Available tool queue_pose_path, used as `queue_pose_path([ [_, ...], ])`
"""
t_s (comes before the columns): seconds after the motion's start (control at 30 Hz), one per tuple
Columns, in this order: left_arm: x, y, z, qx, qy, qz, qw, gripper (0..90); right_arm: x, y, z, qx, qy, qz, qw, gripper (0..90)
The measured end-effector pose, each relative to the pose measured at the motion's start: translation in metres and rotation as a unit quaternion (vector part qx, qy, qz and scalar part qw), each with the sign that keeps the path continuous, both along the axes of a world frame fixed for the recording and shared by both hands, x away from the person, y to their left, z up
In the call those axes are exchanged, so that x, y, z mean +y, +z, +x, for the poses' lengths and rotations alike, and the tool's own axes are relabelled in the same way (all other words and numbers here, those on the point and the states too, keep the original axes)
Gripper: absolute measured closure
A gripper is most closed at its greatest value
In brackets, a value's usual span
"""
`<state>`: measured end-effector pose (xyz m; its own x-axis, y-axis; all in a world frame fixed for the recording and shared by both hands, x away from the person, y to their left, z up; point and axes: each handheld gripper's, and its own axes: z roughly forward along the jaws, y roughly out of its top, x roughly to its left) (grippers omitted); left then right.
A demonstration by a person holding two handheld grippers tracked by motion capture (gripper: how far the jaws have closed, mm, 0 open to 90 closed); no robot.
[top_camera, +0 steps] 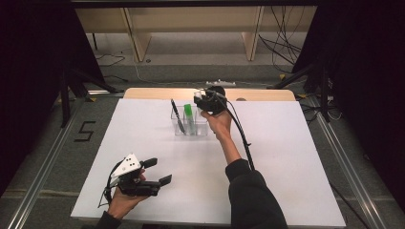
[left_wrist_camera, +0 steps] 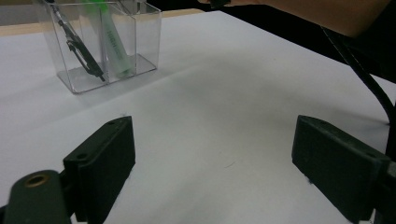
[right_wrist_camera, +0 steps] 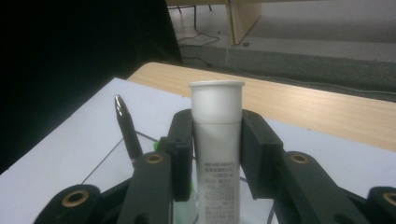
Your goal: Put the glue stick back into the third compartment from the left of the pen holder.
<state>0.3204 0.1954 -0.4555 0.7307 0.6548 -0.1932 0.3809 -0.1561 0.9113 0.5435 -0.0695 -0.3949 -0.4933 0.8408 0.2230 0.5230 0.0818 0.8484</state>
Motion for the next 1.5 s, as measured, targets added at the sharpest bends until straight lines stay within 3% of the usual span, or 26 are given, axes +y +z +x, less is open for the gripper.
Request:
queue_pose_path([
  [0.5,0.001,0.0,0.0,0.0,-0.001,0.001,1.0,13.0,0.009,-0.013,-0.001,0.001,-0.003,-0.028,0.9996,66.5],
  [0.7,0.001,0.0,0.0,0.0,-0.001,0.001,1.0,13.0,0.007,-0.009,-0.007,-0.002,0.006,-0.022,0.9997,50.1],
  [0.87,0.001,0.0,0.0,0.0,0.0,0.002,1.0,13.0,0.0,0.007,-0.019,-0.02,0.018,-0.014,0.9995,42.4],
  [1.0,0.0,0.0,0.0,0.001,0.0,0.001,1.0,13.0,-0.006,0.016,-0.03,-0.021,0.031,-0.012,0.9992,38.7],
  [1.23,0.001,0.0,0.001,0.006,0.001,-0.004,1.0,13.0,-0.025,0.016,-0.054,-0.015,0.062,-0.024,0.9977,35.1],
  [1.5,0.003,0.0,0.002,0.015,0.001,-0.018,0.9997,13.0,-0.051,0.012,-0.089,-0.016,0.089,-0.011,0.9958,31.4],
])
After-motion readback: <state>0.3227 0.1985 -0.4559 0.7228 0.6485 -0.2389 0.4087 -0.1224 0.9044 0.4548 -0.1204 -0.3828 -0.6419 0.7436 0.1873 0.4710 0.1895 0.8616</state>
